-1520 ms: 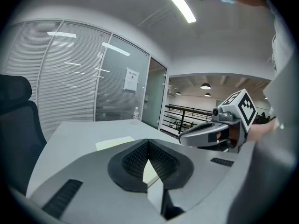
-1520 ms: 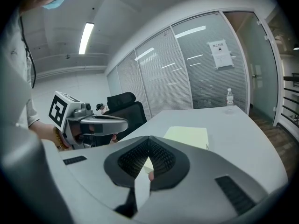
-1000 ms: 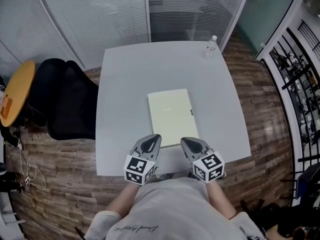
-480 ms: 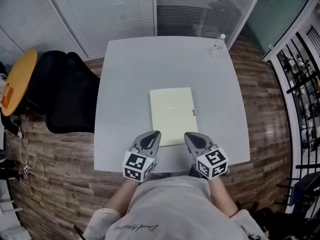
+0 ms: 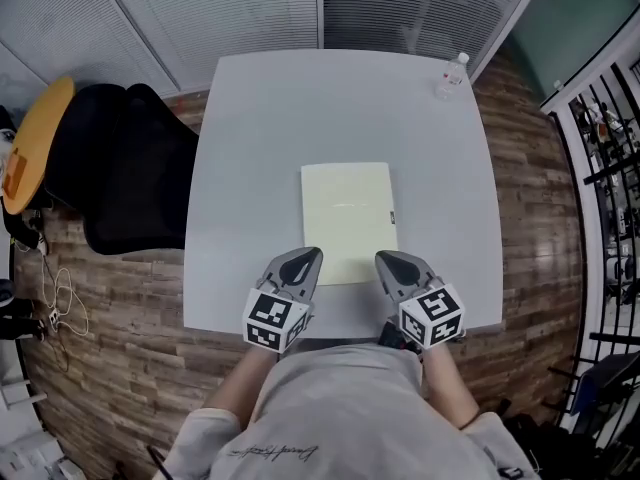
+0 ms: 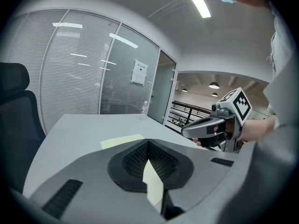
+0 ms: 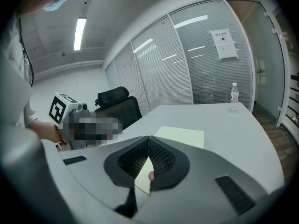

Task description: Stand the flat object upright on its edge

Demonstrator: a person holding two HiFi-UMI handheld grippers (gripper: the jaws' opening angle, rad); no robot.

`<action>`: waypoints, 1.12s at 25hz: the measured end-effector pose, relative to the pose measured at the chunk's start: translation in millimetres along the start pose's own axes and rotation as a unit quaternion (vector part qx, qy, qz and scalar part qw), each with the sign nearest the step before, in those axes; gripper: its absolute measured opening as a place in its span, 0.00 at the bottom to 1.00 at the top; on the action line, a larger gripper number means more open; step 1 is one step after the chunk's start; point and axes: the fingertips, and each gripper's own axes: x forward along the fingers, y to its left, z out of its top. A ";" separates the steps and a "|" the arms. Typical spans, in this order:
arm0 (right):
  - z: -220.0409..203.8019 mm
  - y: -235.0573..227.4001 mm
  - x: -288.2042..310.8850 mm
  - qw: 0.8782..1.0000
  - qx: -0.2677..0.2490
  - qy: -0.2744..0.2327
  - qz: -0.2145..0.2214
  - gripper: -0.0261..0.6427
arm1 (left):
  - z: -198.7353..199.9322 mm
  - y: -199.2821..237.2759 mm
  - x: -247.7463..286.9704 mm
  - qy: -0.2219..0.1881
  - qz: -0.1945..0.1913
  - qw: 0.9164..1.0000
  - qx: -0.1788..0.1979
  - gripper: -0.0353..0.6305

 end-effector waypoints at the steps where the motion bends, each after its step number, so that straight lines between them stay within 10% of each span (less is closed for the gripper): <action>1: -1.0 -2.1 0.6 1.000 0.001 0.002 -0.001 0.08 | -1.8 1.1 0.9 0.003 0.000 1.000 -0.001 0.07; 28: -30.8 -60.8 11.7 0.998 0.033 0.041 -0.037 0.08 | -45.8 29.0 18.1 0.061 0.028 0.997 -0.035 0.07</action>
